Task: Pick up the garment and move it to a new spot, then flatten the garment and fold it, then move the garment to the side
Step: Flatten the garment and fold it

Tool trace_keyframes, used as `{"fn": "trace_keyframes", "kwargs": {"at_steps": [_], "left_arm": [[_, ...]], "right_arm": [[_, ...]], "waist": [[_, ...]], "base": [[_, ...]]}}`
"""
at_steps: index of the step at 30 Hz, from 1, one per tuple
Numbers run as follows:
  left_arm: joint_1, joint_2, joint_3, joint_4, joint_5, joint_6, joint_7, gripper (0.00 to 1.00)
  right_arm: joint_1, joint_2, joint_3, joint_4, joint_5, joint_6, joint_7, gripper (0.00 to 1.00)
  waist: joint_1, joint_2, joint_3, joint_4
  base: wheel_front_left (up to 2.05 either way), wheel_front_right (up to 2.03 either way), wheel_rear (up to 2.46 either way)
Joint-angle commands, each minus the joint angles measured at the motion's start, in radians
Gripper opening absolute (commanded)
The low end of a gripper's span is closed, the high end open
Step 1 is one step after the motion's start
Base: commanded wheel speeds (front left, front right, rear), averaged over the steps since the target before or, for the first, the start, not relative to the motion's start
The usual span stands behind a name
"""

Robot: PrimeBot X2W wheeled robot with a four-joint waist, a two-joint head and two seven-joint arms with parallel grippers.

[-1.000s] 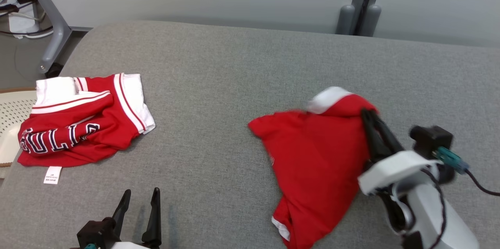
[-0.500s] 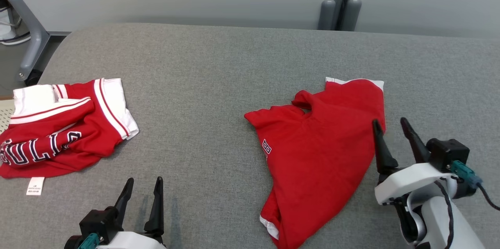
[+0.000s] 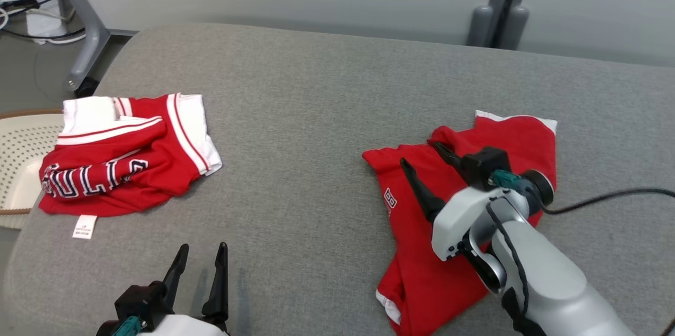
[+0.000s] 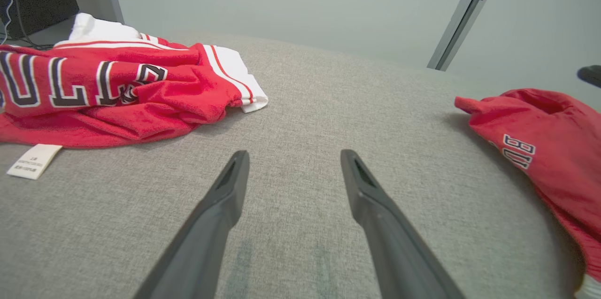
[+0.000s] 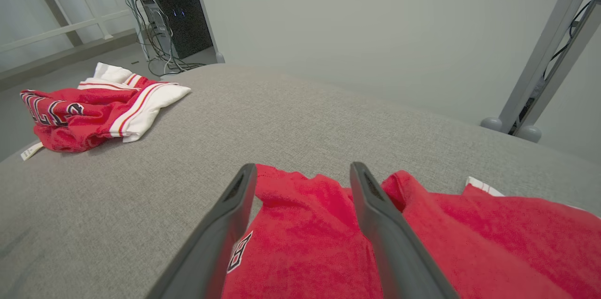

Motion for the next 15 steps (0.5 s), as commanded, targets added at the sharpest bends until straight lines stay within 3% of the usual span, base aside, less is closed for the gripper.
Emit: {"fn": "trace_keyframes", "kwargs": {"at_steps": [1, 8, 14, 15], "left_arm": [[-0.009, 0.004, -0.004, 0.0, -0.009, 0.0, -0.001, 1.0], [-0.006, 0.004, -0.038, 0.016, -0.04, 0.013, -0.001, 1.0], [-0.012, 0.004, -0.059, 0.019, -0.067, 0.023, -0.001, 1.0], [-0.012, 0.004, -0.06, 0.019, -0.07, 0.025, -0.001, 1.0]], "right_arm": [[-0.039, -0.012, 0.033, 0.022, 0.004, 0.0, 0.016, 1.0], [-0.193, -0.044, 0.23, 0.178, 0.06, 0.0, 0.172, 1.0], [-0.262, -0.063, 0.324, 0.28, 0.086, 0.0, 0.256, 1.0], [-0.265, -0.063, 0.335, 0.293, 0.096, 0.0, 0.266, 0.88]], "waist": [[0.0, 0.0, 0.008, 0.034], [0.0, 0.0, 0.024, 0.12], [0.0, 0.0, 0.041, 0.174], [0.0, 0.0, 0.044, 0.179]], "base": [[0.0, 0.0, 0.0], [0.0, 0.0, 0.0], [0.0, 0.0, 0.0], [0.0, 0.0, 0.0]]}}
